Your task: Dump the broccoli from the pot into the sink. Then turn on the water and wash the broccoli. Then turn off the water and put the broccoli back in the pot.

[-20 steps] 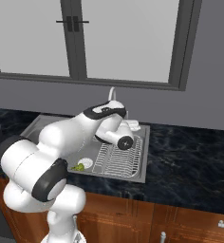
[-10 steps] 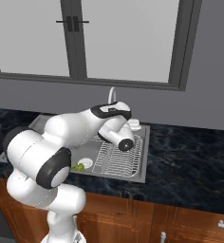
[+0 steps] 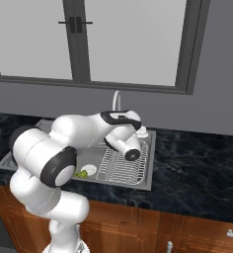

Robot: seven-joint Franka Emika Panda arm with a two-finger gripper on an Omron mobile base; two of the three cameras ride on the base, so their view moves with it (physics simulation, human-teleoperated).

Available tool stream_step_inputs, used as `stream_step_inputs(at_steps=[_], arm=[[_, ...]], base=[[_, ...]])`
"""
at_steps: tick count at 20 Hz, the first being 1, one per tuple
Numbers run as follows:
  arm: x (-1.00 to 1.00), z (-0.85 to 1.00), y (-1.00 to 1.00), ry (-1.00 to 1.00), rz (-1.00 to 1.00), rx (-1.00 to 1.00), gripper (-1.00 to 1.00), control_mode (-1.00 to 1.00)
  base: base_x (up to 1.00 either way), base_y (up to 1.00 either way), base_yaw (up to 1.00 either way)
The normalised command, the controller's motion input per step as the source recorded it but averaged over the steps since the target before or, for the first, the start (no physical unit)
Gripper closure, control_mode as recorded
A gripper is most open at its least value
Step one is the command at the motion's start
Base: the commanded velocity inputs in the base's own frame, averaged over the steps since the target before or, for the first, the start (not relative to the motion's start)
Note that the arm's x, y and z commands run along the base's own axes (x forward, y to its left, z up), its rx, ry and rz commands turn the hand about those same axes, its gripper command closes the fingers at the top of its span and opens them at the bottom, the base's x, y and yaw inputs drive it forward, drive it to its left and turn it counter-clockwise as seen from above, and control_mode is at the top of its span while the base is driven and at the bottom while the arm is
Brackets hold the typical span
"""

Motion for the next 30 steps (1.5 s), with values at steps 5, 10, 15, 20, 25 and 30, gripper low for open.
stream_step_inputs(at_steps=[5,10,15,20,25,30], arm=[[0.07,0.00,0.00,0.00,0.00,0.01,-1.00,-1.00],[0.11,0.00,0.00,0.00,0.00,0.02,-1.00,-1.00],[0.18,0.00,0.00,0.00,0.00,0.00,-1.00,-1.00],[0.23,-0.01,0.00,0.00,0.00,0.00,-1.00,-1.00],[0.24,-0.01,0.00,0.00,0.00,0.00,-1.00,-1.00],[0.20,-0.10,0.00,0.00,0.00,0.00,-1.00,-1.00]], base=[[0.00,0.00,0.00],[0.00,0.00,0.00],[0.00,0.00,0.00],[0.00,0.00,0.00],[0.00,0.00,0.00],[0.00,0.00,0.00]])
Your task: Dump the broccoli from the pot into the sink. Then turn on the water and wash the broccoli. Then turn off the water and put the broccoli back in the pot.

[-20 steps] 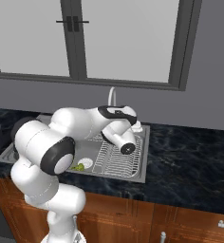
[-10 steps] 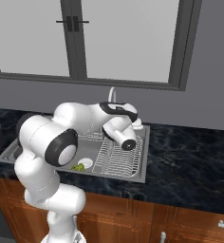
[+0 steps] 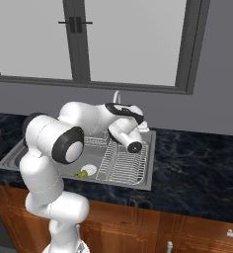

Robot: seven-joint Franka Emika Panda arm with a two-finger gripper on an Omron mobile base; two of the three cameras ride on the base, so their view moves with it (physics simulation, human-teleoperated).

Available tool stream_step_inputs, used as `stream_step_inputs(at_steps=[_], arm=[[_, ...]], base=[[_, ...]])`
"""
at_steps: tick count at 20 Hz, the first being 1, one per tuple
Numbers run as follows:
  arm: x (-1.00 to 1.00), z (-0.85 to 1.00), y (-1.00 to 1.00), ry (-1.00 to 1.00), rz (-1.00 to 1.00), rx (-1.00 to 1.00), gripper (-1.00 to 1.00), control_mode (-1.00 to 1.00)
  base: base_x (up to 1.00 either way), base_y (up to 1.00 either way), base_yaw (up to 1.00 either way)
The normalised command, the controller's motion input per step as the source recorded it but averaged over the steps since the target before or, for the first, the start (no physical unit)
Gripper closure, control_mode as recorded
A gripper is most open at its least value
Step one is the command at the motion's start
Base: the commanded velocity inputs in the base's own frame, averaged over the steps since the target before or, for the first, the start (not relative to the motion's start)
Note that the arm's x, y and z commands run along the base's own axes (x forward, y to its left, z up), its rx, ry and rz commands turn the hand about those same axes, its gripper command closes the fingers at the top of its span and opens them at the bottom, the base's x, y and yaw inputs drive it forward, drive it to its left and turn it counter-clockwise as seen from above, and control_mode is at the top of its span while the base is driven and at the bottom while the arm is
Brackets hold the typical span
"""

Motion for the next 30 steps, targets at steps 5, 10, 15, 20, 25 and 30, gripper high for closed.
stream_step_inputs(at_steps=[5,10,15,20,25,30], arm=[[0.15,-0.15,0.00,0.00,0.00,0.00,-1.00,-1.00],[0.12,-0.11,0.00,0.00,0.00,0.00,-1.00,-1.00],[0.15,-0.07,0.00,0.00,0.00,0.00,-1.00,-1.00],[0.20,-0.09,0.00,0.00,0.00,0.00,-1.00,-1.00],[0.17,-0.13,0.00,0.00,0.00,0.00,-1.00,-1.00],[0.17,-0.11,0.00,0.00,0.00,0.00,-1.00,-1.00]], base=[[0.00,0.00,0.00],[0.00,0.00,0.00],[0.00,0.00,0.00],[0.00,0.00,0.00],[0.00,0.00,0.00],[0.00,0.00,0.00]])
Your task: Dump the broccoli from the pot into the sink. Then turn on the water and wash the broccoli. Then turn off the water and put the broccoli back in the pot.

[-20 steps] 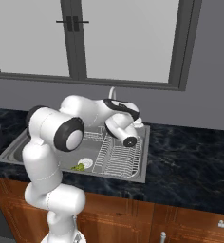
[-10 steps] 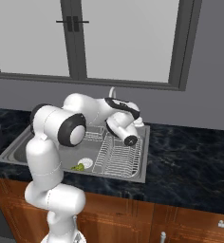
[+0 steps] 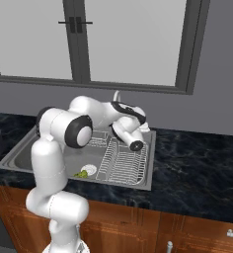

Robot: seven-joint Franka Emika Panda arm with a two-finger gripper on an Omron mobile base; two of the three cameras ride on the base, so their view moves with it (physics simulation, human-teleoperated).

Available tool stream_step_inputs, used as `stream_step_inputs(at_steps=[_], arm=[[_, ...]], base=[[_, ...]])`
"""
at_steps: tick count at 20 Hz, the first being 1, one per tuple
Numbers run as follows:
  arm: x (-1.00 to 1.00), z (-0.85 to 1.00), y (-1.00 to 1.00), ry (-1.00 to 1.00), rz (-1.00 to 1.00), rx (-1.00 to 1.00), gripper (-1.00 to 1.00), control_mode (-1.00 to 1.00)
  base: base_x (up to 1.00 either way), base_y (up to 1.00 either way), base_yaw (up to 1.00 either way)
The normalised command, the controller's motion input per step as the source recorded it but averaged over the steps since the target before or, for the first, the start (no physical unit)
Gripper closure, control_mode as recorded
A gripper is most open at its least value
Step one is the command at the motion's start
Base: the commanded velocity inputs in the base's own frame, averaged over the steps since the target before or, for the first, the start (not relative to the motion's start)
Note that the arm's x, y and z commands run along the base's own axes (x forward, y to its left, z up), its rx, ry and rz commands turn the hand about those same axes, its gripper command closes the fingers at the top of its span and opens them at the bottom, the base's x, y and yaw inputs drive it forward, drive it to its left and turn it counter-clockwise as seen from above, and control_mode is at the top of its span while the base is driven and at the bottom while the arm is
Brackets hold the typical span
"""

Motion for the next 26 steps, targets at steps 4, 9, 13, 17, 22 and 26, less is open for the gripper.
stream_step_inputs(at_steps=[4,9,13,17,22,26], arm=[[0.22,-0.03,0.00,0.00,0.00,0.00,-1.00,-1.00],[0.25,-0.03,0.00,0.00,0.00,0.00,-1.00,-1.00],[0.23,-0.08,0.00,0.00,0.00,0.00,-1.00,-1.00],[0.27,-0.11,0.00,0.00,0.00,0.00,-1.00,-1.00],[0.26,-0.09,0.00,0.00,0.00,0.00,-1.00,-1.00],[0.28,-0.09,0.00,0.00,0.00,0.00,-1.00,-1.00]], base=[[0.00,0.00,0.00],[0.00,0.00,0.00],[0.00,0.00,0.00],[0.00,0.00,0.00],[0.00,0.00,0.00],[0.00,0.00,0.00]])
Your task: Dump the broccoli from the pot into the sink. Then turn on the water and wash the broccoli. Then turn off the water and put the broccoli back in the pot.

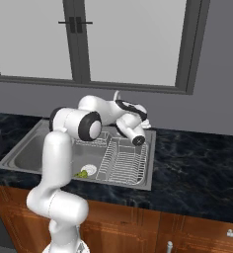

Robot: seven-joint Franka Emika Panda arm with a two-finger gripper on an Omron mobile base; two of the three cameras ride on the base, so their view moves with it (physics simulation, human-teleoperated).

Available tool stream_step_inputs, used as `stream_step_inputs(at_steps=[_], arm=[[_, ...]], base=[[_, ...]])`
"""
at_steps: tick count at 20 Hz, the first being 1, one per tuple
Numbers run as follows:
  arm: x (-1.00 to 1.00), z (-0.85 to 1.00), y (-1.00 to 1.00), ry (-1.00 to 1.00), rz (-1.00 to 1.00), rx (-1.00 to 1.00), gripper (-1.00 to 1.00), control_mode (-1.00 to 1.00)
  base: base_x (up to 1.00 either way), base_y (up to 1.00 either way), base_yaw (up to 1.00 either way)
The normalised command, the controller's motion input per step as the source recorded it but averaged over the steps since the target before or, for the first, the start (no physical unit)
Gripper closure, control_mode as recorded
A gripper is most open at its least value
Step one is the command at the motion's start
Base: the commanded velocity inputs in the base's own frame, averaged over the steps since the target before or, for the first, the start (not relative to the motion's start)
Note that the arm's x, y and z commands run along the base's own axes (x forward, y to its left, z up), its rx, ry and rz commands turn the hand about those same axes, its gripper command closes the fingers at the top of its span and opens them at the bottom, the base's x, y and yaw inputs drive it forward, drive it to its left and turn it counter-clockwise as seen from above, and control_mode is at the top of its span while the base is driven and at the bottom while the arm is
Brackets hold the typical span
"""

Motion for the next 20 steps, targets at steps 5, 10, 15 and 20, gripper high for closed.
stream_step_inputs(at_steps=[5,10,15,20], arm=[[0.25,-0.12,0.00,0.00,0.00,0.00,-1.00,-1.00],[0.22,-0.14,-0.01,0.00,0.00,0.00,-1.00,-1.00],[0.19,-0.13,-0.06,0.00,0.00,0.00,-1.00,-1.00],[0.10,-0.11,-0.12,0.00,0.00,0.00,-1.00,-1.00]], base=[[0.00,0.00,0.00],[0.00,0.00,0.00],[0.00,0.00,0.00],[0.00,0.00,0.00]])
